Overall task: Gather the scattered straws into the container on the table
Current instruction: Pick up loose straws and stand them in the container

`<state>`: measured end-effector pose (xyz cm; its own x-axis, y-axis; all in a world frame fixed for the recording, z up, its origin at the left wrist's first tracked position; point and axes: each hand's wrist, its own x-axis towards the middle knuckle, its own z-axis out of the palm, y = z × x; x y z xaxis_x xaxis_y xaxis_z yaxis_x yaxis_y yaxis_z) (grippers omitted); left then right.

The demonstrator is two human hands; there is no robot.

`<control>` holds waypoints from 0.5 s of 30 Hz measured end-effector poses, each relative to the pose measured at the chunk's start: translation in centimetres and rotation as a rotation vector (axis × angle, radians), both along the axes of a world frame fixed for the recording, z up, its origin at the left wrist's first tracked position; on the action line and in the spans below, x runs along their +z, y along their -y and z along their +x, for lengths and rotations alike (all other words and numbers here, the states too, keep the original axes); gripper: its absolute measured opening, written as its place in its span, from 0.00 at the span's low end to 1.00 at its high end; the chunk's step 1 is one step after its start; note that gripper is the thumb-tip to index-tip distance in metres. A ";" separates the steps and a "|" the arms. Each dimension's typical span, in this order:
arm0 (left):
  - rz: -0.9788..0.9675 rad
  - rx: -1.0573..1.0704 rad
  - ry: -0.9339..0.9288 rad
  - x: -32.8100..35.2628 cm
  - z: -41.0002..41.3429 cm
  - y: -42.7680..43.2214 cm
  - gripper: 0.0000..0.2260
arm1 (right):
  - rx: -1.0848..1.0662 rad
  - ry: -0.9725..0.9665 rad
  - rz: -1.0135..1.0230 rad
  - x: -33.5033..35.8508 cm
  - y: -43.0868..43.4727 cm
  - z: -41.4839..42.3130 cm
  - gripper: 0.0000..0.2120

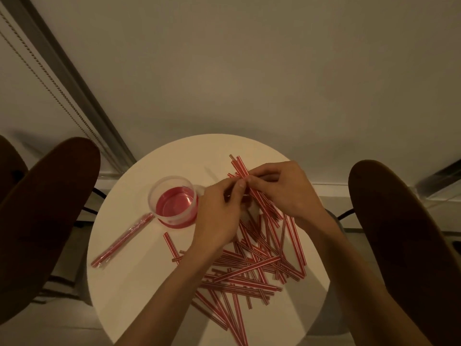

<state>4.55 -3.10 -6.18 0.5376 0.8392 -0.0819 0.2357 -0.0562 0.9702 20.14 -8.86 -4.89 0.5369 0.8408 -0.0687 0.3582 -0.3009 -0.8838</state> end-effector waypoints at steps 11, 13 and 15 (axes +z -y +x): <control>-0.374 0.143 0.399 3.1 -0.1 -0.5 0.09 | 0.006 0.095 0.127 4.0 0.3 -1.6 0.04; -0.419 0.164 0.454 3.7 -0.6 -0.6 0.10 | 0.056 0.103 0.126 4.9 0.3 -1.8 0.05; -0.427 0.193 0.476 4.3 -1.2 -0.9 0.10 | 0.110 0.107 0.107 5.5 0.1 -2.1 0.06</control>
